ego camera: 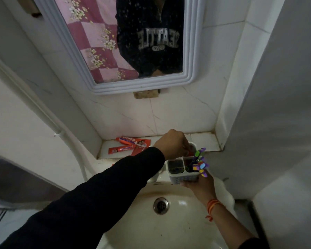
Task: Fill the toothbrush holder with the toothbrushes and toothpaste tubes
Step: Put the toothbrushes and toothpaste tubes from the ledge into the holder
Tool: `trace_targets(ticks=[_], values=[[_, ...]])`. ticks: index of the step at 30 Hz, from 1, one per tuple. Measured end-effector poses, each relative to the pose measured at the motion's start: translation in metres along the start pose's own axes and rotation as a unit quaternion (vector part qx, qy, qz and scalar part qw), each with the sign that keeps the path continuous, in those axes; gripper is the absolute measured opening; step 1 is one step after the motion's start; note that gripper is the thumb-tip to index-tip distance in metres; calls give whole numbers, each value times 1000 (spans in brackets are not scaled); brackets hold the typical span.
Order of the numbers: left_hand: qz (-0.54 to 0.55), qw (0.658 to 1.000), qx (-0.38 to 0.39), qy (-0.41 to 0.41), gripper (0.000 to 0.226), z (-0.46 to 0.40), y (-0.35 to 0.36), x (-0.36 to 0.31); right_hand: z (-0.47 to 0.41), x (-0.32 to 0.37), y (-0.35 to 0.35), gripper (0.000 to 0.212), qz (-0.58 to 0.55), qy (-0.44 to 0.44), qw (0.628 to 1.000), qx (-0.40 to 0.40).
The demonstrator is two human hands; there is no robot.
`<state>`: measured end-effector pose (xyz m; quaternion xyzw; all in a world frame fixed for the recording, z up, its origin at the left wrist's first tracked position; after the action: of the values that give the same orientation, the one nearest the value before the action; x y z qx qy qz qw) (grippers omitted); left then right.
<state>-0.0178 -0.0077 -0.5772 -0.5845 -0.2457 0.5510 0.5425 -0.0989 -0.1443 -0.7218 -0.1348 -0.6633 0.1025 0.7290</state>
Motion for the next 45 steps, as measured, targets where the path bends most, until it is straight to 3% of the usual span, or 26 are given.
trace_targets(ticks=[6,13,20,23,26,36,39,42,45], values=[[54,993,-65,-78,21,-5,-37,52,-4,-4,0,60,8,-13,1000,3],[-73,955,49,-283,35,-11,-10,142,-5,-9,0,59,18,-5,1000,6],[-71,940,61,-327,45,-9,29,176,-5,-2,-3,58,4,-10,1000,9],[-41,939,31,-339,67,-8,31,175,-5,-3,-2,58,3,-16,1000,12],[-46,946,1,-321,83,-5,28,174,-5,-3,-2,57,-1,-14,1000,13],[-68,970,7,-234,57,-4,-21,140,-5,1,-3,59,-10,2,1000,24],[-2,978,-69,-198,51,1,-46,118,-5,1,-3,59,-12,5,1000,27],[68,974,-174,-126,64,9,-69,86,-5,2,-2,57,-15,11,1000,25],[111,962,-248,-40,45,15,-81,51,-5,2,-2,56,-10,4,1000,27]])
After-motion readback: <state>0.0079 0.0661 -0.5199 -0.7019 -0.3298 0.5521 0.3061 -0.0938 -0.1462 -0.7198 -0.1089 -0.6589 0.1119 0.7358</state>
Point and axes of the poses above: each hand's wrist, its own z-axis away from the middle knuckle, its own y-axis out of the palm, x = y × z, the point moved 1 cm from there along -z, towards the middle knuckle, and after that the axes turned 1 degree about x, right-handed, at the moved point
